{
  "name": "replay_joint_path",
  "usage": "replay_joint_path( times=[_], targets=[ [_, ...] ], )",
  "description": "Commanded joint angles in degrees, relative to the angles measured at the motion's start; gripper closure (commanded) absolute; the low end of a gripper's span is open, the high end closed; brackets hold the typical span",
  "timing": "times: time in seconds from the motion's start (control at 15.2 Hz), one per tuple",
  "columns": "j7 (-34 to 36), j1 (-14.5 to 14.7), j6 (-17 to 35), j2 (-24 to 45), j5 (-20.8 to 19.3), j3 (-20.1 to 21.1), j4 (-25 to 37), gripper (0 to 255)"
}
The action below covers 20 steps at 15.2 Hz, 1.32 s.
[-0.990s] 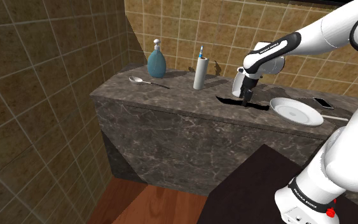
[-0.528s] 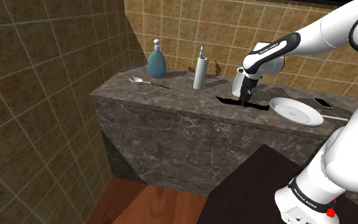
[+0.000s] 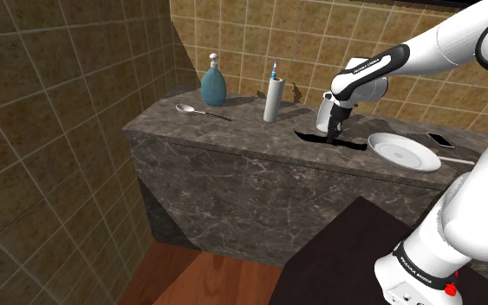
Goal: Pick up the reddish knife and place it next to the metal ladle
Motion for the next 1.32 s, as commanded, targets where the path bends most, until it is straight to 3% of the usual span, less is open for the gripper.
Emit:
replay_joint_path(
  times=[0.0, 1.25],
  targets=[
    [0.0, 0.0, 0.0, 0.0, 0.0, 0.0, 0.0, 255],
    [4.3, 0.4, -14.3, -8.2, -5.6, 0.5, 7.5, 255]
  ],
)
